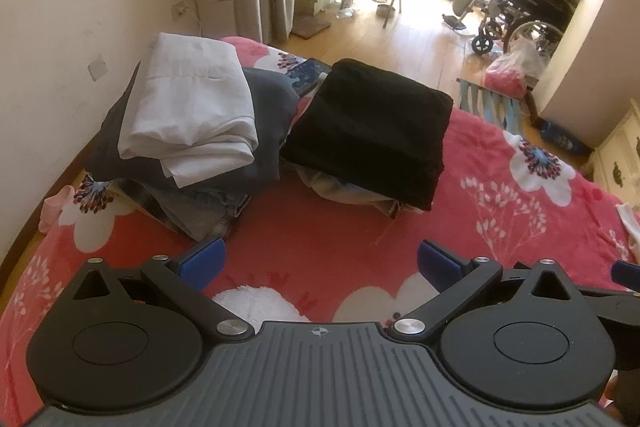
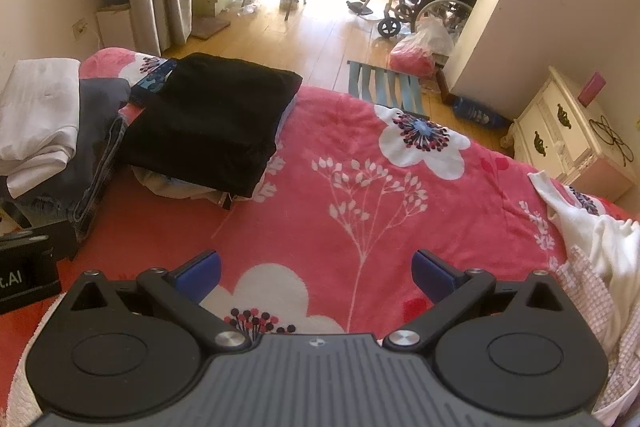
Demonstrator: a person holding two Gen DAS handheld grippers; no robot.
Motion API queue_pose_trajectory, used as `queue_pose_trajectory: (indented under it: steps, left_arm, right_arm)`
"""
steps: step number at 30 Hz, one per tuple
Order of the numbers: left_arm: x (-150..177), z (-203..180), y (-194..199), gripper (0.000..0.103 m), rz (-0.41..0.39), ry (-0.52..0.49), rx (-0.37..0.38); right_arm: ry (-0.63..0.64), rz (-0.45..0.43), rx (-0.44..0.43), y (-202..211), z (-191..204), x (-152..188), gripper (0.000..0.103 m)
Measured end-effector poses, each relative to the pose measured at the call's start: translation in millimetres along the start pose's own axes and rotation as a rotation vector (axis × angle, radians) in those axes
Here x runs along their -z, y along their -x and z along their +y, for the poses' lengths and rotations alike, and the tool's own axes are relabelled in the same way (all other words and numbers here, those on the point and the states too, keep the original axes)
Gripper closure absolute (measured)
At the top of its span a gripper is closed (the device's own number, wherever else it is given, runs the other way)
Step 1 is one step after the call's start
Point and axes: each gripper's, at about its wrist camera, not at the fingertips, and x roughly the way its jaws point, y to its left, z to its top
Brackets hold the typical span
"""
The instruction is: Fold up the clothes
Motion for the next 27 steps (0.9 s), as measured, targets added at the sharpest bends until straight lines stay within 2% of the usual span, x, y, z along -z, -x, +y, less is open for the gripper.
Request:
queue_pose_trajectory:
  steps: [27]
  left_arm:
    - [3.0,-0.4,0.4,0.000,0.000,-0.016,-0.007]
  right_arm:
    - [0.010,0.004,0.010,-0.2,5.0,3.4,0.000]
